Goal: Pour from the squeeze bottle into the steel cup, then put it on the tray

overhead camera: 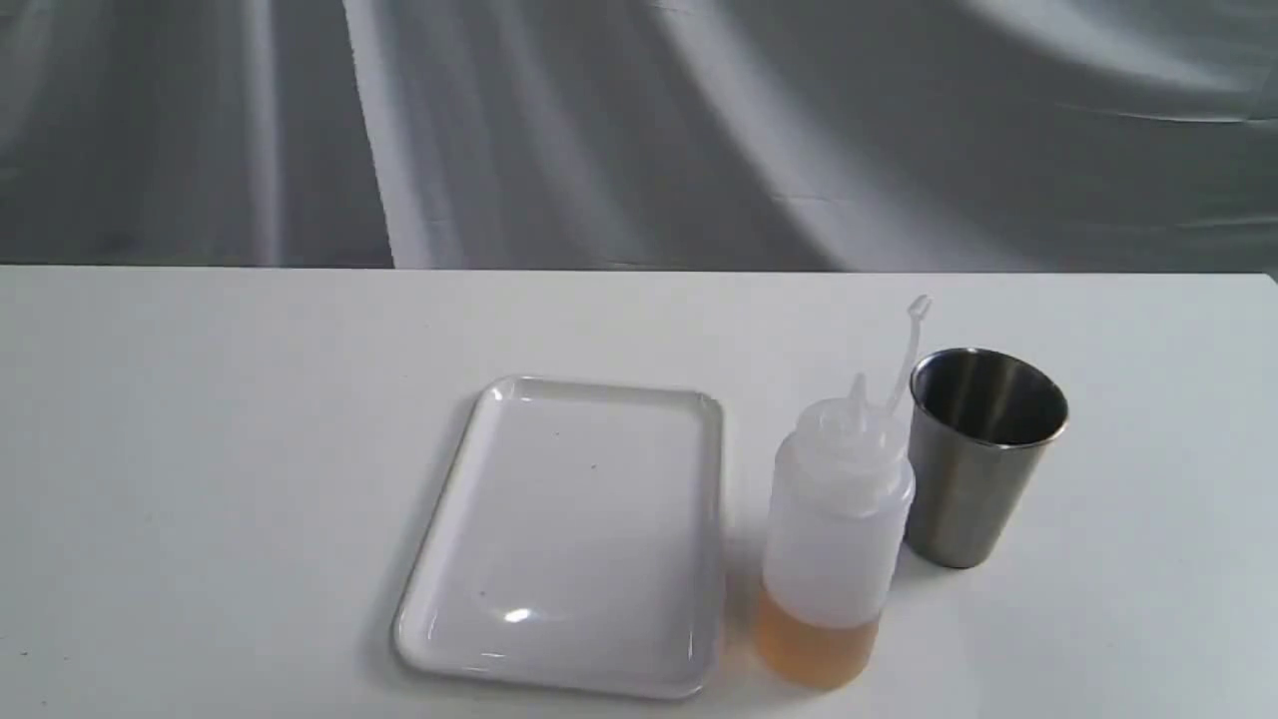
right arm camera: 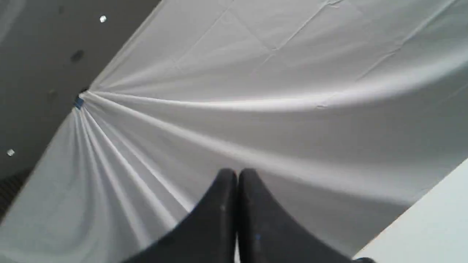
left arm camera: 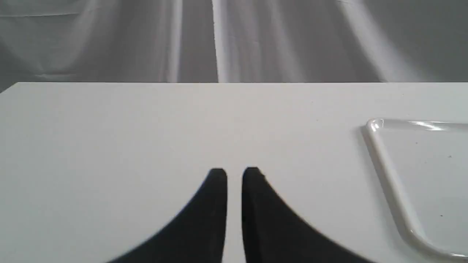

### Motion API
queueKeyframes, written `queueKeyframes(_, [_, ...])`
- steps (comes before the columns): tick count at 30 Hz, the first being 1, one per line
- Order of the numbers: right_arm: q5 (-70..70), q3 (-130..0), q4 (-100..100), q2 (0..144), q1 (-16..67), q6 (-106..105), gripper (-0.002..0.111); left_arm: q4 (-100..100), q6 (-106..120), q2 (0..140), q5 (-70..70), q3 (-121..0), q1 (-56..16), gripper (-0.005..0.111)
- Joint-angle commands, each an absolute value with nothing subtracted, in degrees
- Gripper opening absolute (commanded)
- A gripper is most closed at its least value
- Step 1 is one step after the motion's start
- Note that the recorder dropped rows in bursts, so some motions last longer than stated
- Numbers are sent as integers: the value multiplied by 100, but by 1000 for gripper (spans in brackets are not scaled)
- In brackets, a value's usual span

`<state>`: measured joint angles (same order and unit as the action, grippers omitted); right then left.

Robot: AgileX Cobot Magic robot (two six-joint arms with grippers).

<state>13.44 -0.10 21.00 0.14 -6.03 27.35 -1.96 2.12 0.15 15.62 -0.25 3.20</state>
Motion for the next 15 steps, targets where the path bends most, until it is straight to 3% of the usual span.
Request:
queueKeyframes(1, [1918,0,1302,0,-588,3673,0,-195,197,0,1521,0,307,8])
queueKeyframes(7, [3950,0,-1573,0,-507,5223,0,-195,184,0,1521,0,307,8])
queueKeyframes(15, [2766,-1580,-4184,140,-507,6340,0,-195,199,0,1521,0,307,8])
